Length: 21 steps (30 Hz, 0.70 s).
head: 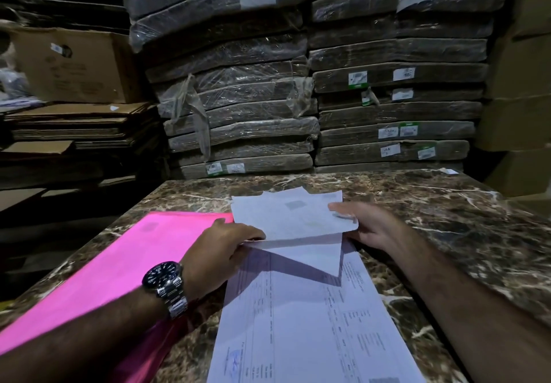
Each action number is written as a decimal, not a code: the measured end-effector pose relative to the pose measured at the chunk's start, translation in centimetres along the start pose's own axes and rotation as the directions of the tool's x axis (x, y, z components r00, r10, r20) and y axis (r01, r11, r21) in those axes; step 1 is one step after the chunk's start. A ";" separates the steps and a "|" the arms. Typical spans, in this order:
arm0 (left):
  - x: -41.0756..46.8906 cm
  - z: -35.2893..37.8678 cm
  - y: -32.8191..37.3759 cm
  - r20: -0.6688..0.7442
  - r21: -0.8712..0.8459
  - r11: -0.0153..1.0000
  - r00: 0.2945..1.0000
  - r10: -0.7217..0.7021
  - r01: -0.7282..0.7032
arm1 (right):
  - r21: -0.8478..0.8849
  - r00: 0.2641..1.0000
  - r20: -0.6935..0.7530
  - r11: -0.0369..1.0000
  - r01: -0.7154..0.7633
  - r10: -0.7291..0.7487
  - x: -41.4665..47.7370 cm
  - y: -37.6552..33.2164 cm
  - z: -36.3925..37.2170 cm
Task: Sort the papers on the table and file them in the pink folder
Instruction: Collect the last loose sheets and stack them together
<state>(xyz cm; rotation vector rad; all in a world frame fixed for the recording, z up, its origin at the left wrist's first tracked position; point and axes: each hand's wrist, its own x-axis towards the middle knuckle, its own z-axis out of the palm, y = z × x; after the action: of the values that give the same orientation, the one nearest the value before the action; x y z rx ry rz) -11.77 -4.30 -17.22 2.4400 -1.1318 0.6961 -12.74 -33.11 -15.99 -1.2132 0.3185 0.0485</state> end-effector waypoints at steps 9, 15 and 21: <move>0.6 -1.4 -1.0 -0.006 -0.287 0.803 0.837 -0.546 0.522 | -0.304 0.998 -0.044 0.952 0.033 -0.049 -1.1 -0.7 -0.3; 1.6 -1.8 -0.4 0.486 -0.775 -0.020 0.576 -0.657 0.631 | -0.347 0.999 -0.030 0.938 0.008 -0.020 -1.4 -1.1 -0.5; 2.9 -2.5 -1.8 0.691 -0.684 -0.326 0.437 -0.576 0.653 | -0.434 0.999 -0.039 0.901 -0.023 0.007 -1.8 -1.4 -1.2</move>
<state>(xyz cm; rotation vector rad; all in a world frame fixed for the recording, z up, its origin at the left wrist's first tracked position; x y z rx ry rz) -9.45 -3.61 -13.73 1.3277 0.1469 -0.4952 -14.41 -34.43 -14.62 -1.6579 0.3602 0.1157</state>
